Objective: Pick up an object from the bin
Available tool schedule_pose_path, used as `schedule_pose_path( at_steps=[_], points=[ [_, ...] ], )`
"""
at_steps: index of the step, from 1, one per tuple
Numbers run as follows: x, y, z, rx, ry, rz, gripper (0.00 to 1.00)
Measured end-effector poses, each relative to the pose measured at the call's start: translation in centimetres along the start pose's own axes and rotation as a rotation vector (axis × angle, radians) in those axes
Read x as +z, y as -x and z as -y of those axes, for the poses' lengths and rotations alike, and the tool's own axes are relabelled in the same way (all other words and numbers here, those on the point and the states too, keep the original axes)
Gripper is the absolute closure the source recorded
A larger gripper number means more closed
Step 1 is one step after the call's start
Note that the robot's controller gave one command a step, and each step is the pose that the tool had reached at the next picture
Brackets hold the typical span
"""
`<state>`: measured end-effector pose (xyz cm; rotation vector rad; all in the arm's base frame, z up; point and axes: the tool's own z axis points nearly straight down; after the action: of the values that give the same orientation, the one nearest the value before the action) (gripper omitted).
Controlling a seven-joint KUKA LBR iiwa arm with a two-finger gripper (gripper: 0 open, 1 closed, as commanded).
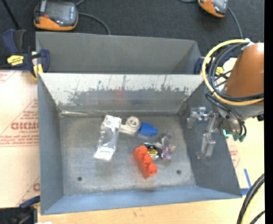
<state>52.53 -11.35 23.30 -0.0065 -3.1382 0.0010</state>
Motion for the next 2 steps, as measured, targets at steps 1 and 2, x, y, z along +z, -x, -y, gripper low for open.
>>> schedule_pose_path(
  at_steps=[1, 2],
  points=[
    [16.4, 1.5, -2.4, 0.391, 0.001, 0.005, 0.0],
    [13.1, 0.4, -3.9, 0.369, 0.001, 0.007, 0.0]
  ],
)
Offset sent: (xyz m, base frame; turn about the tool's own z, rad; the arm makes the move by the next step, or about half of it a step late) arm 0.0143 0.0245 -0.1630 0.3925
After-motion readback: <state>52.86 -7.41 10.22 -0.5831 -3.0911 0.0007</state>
